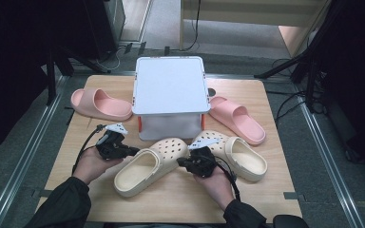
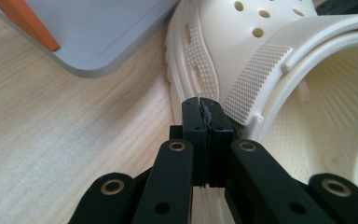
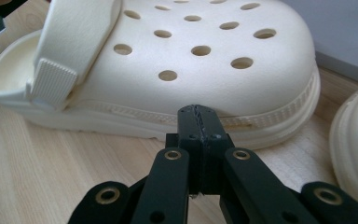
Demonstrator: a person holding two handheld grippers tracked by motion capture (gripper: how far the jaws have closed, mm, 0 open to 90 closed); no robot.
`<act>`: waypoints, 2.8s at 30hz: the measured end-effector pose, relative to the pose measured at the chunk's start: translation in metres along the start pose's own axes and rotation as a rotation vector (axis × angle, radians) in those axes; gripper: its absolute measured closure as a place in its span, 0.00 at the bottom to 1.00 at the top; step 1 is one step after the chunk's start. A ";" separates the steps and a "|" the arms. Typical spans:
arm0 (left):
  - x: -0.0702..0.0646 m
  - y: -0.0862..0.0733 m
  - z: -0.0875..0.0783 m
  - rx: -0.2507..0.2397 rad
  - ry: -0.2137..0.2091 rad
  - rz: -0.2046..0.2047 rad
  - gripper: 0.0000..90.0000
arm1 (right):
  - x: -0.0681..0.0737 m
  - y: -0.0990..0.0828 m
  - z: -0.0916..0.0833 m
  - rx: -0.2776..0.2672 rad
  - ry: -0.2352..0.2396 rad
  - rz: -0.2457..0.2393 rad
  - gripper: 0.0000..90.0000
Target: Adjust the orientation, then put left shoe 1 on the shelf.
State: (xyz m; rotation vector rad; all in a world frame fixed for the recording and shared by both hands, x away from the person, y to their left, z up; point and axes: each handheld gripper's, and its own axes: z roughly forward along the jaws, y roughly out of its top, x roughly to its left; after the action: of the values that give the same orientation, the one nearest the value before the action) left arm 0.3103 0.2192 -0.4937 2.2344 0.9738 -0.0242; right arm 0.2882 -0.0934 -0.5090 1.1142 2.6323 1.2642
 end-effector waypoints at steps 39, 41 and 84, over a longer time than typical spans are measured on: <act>-0.045 -0.021 0.006 -0.066 -0.100 -0.102 0.95 | -0.015 0.028 0.015 0.011 -0.058 0.022 0.96; -0.043 -0.019 0.004 -0.078 -0.105 -0.113 0.90 | -0.015 0.030 0.012 -0.007 -0.050 0.024 0.92; -0.006 0.107 -0.090 -0.172 0.002 0.006 0.94 | 0.033 0.002 -0.046 -0.059 -0.034 0.024 0.49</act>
State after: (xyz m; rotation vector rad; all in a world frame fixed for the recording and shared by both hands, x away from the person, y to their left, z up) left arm 0.3541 0.2178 -0.3611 2.0800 0.9340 0.0628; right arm 0.2507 -0.1038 -0.4676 1.1509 2.5480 1.3057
